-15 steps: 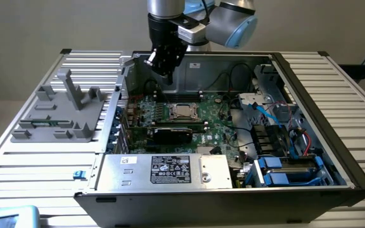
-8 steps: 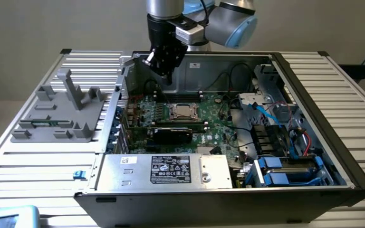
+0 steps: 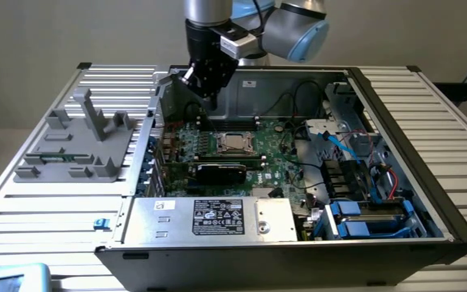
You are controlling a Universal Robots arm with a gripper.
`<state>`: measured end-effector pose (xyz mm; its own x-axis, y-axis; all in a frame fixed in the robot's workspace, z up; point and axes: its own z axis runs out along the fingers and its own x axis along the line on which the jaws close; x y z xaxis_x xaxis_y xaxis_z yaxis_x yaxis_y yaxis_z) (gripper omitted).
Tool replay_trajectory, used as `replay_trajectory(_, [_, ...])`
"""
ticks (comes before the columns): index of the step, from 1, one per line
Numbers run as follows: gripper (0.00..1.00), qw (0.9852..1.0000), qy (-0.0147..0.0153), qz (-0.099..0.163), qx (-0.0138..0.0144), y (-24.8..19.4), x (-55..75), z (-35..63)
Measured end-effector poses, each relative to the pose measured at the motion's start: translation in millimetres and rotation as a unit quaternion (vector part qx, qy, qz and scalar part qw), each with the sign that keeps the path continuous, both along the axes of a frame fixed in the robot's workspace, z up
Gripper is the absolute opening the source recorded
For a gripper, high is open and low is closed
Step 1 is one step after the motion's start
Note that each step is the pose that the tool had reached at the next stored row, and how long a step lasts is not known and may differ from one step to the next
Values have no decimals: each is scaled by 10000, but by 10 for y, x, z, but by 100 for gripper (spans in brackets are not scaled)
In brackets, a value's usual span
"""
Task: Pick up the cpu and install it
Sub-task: 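Install the first cpu locking lever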
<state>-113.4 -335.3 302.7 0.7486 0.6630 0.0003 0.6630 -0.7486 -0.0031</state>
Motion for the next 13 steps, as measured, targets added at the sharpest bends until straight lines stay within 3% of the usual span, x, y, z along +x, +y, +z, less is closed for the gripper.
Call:
replay_trajectory(4, [11, 10000, 31, -48, 8, 0, -32, -8])
replay_trajectory(6, [11, 10000, 32, -58, 26, -1, -34, -12])
replay_trajectory(11, [11, 10000, 32, -60, 29, -1, -42, -14])
replay_trajectory(12, [11, 10000, 32, -59, 36, -2, -49, -15])
replay_trajectory(13, [11, 9999, 33, -59, 90, -5, -61, -16])
